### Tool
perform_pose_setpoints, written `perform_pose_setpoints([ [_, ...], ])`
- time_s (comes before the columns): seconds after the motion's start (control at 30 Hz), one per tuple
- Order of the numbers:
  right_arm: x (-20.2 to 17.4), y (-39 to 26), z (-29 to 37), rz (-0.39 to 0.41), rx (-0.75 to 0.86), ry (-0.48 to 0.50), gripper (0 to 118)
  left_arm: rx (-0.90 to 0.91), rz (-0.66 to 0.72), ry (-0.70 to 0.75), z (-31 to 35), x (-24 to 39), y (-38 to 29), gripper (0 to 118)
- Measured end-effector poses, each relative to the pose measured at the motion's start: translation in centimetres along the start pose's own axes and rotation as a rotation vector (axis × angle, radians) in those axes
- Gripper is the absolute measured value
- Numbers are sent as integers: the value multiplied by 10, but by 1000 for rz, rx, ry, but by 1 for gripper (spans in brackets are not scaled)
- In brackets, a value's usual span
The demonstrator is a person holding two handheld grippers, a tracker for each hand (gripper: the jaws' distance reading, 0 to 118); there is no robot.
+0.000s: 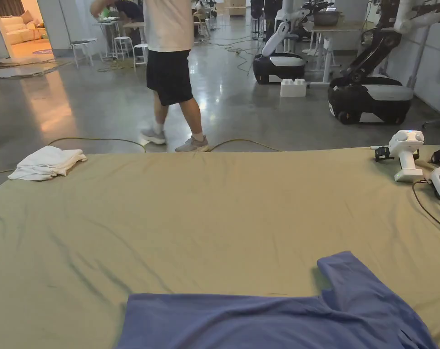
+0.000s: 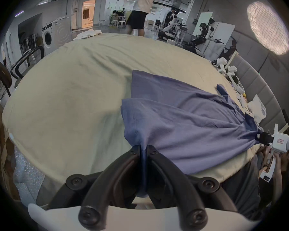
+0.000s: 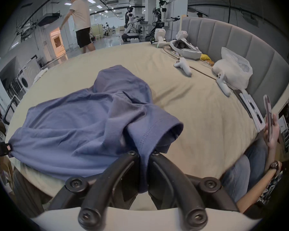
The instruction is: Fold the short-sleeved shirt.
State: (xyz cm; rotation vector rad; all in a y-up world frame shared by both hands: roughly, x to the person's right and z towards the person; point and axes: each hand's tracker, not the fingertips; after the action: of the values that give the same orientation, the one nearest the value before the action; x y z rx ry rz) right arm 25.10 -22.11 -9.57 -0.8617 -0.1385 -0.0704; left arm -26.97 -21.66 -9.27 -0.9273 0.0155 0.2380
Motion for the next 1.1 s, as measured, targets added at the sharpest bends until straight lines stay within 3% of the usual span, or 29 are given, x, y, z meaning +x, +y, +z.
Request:
perform_pose_setpoints([
  [0.1, 5, -14, -4, 9, -24, 8, 8, -5, 31, -9, -1, 0, -12, 8],
  [0.23, 9, -16, -8, -18, -43, -5, 25, 9, 83, 9, -4, -5, -17, 36],
  [0.3, 13, -14, 1, -36, -1, 1, 56, 90, 121, -35, 14, -6, -11, 82],
  [0.33, 15, -10, 10, -48, 39, 23, 65, 164, 151, -73, 30, -7, -7, 90],
  [0.43, 17, 2, 44, -73, 168, 81, 64, 297, 174, -82, 69, -2, 11, 90],
  [0.53, 11, 16, 89, -93, 337, 186, 65, 441, 110, -66, 114, 17, 26, 90],
  [0.7, -14, 36, 155, 9, 566, 264, 65, 727, -110, 72, 183, 70, 26, 90],
  [0.8, -40, 45, 192, 57, 662, 280, 65, 866, -225, 154, 214, 101, 19, 88],
  [0.87, -49, 47, 209, 83, 716, 283, 63, 919, -257, 187, 228, 115, 15, 80],
  [0.9, -54, 47, 216, 99, 735, 288, 58, 926, -254, 196, 234, 121, 16, 70],
  [0.97, -62, 47, 228, 132, 757, 307, 19, 934, -248, 177, 243, 124, 16, 20],
  [1.0, -66, 47, 232, 145, 770, 297, 6, 947, -237, 155, 248, 126, 16, 8],
  [1.1, -73, 45, 240, 164, 789, 319, 0, 941, -218, 95, 256, 126, 16, 0],
])
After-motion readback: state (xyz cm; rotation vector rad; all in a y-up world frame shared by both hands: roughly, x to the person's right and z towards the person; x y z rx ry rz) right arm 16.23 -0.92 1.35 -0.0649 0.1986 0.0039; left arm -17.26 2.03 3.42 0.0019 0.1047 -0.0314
